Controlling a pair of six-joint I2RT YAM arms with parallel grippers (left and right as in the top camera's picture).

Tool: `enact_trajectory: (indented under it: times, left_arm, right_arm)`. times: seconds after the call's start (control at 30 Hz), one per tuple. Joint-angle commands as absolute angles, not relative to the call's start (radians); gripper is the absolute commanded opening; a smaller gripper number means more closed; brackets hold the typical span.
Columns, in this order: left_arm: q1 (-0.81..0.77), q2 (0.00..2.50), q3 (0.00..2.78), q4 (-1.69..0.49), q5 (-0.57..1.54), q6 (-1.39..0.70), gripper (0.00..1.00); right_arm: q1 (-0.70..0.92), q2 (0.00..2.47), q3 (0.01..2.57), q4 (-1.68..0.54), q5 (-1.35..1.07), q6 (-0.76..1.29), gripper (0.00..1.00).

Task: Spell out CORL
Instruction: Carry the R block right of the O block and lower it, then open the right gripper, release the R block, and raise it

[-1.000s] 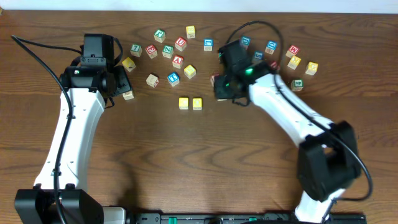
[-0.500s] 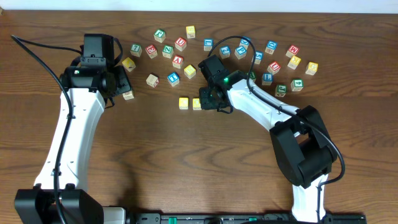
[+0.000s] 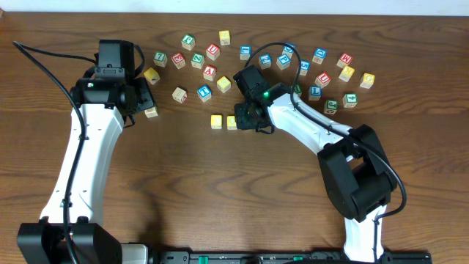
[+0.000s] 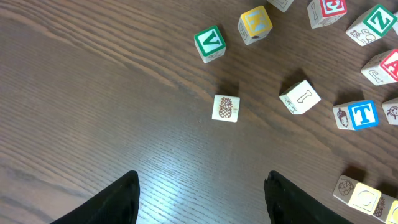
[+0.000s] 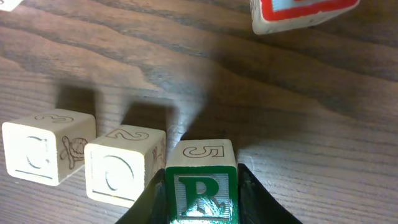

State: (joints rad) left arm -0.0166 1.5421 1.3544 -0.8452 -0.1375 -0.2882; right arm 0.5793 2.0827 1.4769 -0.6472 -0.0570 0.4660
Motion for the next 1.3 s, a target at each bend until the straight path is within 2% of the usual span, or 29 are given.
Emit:
enact_trajectory:
  times: [0.0, 0.17, 0.33, 0.4, 0.77, 0.9, 1.07, 1.27]
  left_arm:
    - [-0.014, 1.549, 1.357, -0.848, -0.150, -0.294, 0.64]
    - [-0.014, 1.549, 1.357, -0.847, -0.150, -0.294, 0.64]
    - [-0.014, 1.549, 1.357, -0.847, -0.150, -0.294, 0.63]
    - [-0.014, 1.549, 1.357, -0.847, -0.150, -0.294, 0.64]
    - [-0.014, 1.549, 1.357, -0.848, -0.150, -0.294, 0.64]
    - [-0.014, 1.549, 1.357, -0.848, -0.150, -0.294, 0.64]
    - [-0.014, 1.549, 1.357, -0.848, -0.150, -0.294, 0.64]
    - [-0.014, 1.549, 1.357, -0.847, -0.150, -0.294, 0.64]
  right_arm:
    - [0.590, 2.088, 1.471, -0.657, -0.067, 0.479, 0.26]
    - [0.591, 2.088, 1.472, -0.664, -0.086, 0.479, 0.37]
    - [0.591, 2.087, 1.476, -0.661, -0.085, 0.479, 0.41]
    - [0.590, 2.087, 1.490, -0.662, -0.085, 0.479, 0.46]
    - [0.577, 2.039, 1.625, -0.794, -0.045, 0.493, 0.47]
    - [0.550, 1.991, 1.657, -0.854, -0.001, 0.486, 0.52]
    - [0.471, 1.909, 1.695, -0.903, 0.001, 0.439, 0.57]
    - [0.335, 1.848, 1.699, -0.909, 0.020, 0.428, 0.58]
